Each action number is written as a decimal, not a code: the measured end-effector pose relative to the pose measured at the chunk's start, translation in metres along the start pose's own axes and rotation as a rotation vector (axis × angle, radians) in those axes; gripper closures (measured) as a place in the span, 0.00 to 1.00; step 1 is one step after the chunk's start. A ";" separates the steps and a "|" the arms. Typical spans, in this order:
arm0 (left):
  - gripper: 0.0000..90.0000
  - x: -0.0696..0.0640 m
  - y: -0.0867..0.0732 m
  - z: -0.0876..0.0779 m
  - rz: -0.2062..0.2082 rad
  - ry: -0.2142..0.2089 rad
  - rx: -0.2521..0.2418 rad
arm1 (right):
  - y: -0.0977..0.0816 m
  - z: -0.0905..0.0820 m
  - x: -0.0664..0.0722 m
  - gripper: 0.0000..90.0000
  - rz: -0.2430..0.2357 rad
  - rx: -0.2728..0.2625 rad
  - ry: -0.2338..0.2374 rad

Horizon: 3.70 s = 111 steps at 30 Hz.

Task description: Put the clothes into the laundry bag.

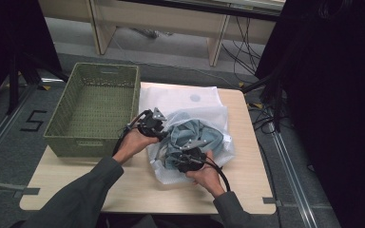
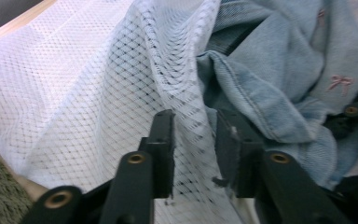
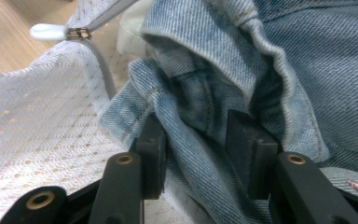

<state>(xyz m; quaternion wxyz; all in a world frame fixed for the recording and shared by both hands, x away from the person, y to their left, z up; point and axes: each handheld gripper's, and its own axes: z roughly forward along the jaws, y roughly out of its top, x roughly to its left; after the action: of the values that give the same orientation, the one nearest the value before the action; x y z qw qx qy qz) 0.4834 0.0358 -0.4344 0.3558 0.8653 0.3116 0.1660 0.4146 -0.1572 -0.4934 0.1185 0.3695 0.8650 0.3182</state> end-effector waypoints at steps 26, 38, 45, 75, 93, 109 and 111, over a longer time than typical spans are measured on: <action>0.95 -0.043 -0.017 -0.030 0.180 -0.115 -0.101 | 0.003 0.002 0.000 0.67 -0.002 -0.057 -0.029; 0.69 -0.049 -0.032 -0.072 0.058 -0.123 -0.159 | -0.004 -0.050 -0.021 0.54 0.028 -0.123 -0.073; 0.54 -0.084 -0.077 -0.057 0.026 -0.242 -0.009 | -0.010 -0.049 -0.024 0.47 0.041 -0.091 -0.040; 0.99 -0.109 -0.098 -0.016 0.196 -0.267 0.132 | 0.038 0.044 -0.006 0.92 0.013 -0.077 -0.202; 0.99 -0.091 -0.121 -0.042 0.110 -0.290 0.175 | 0.024 -0.029 -0.021 0.61 0.055 -0.128 -0.029; 0.51 -0.125 -0.073 -0.004 0.191 -0.313 0.027 | 0.006 -0.055 -0.040 0.50 0.116 -0.161 -0.056; 0.54 -0.130 -0.070 0.005 0.192 -0.319 0.029 | 0.005 -0.053 -0.039 0.47 0.080 -0.145 -0.057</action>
<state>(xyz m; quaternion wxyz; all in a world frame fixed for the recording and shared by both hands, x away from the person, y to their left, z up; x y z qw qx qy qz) 0.3585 -0.0134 -0.4967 0.3706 0.9115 0.1697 0.0552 0.4214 -0.2067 -0.4505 0.1565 0.4031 0.8206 0.3737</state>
